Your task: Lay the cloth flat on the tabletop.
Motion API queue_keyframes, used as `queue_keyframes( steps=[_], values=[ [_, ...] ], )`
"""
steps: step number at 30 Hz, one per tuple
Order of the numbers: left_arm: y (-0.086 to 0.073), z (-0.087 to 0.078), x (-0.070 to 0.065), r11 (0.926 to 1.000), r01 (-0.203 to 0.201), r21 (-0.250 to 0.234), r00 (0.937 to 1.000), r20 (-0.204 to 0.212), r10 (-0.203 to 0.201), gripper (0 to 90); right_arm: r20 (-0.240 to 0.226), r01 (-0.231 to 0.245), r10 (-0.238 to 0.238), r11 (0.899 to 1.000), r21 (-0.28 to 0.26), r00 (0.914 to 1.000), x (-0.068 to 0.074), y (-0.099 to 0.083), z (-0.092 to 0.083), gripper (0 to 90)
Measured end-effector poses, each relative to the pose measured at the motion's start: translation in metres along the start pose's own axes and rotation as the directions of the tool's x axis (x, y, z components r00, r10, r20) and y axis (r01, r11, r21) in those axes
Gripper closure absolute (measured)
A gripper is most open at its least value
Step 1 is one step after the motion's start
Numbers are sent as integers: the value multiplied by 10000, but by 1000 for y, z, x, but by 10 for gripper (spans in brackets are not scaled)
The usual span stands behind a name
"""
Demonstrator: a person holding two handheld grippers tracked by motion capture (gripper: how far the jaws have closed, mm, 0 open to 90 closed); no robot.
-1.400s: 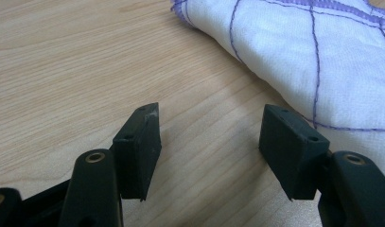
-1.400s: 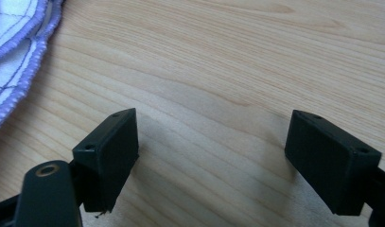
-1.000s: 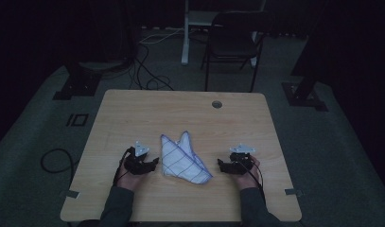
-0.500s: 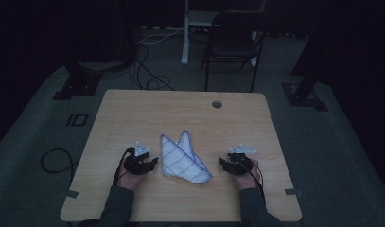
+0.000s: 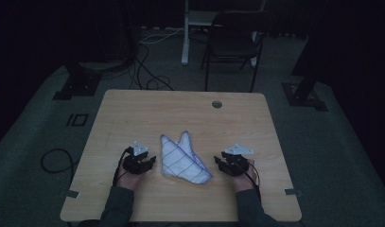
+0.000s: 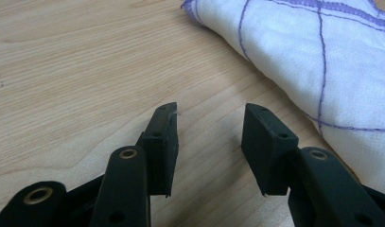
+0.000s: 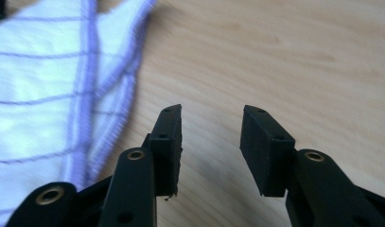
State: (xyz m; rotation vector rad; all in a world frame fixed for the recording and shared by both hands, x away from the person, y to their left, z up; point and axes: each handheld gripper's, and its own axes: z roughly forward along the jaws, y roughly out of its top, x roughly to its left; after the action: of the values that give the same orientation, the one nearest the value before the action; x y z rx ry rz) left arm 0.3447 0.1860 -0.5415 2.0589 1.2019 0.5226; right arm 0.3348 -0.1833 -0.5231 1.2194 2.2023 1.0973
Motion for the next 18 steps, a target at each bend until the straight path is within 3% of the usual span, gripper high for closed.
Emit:
queue_keyframes(
  steps=[11, 18],
  values=[
    [1, 2, -1, 9999, -140, -48, 9999, -25, 140, 544, -278, 433, -445, 9982, -424, 9986, 13, 20, 1, 601],
    [0, 3, -2, 9997, -145, -170, 9999, 9, 145, 531, -551, 374, -399, 9982, -460, 9977, 17, 30, 9, 641]
  ],
)
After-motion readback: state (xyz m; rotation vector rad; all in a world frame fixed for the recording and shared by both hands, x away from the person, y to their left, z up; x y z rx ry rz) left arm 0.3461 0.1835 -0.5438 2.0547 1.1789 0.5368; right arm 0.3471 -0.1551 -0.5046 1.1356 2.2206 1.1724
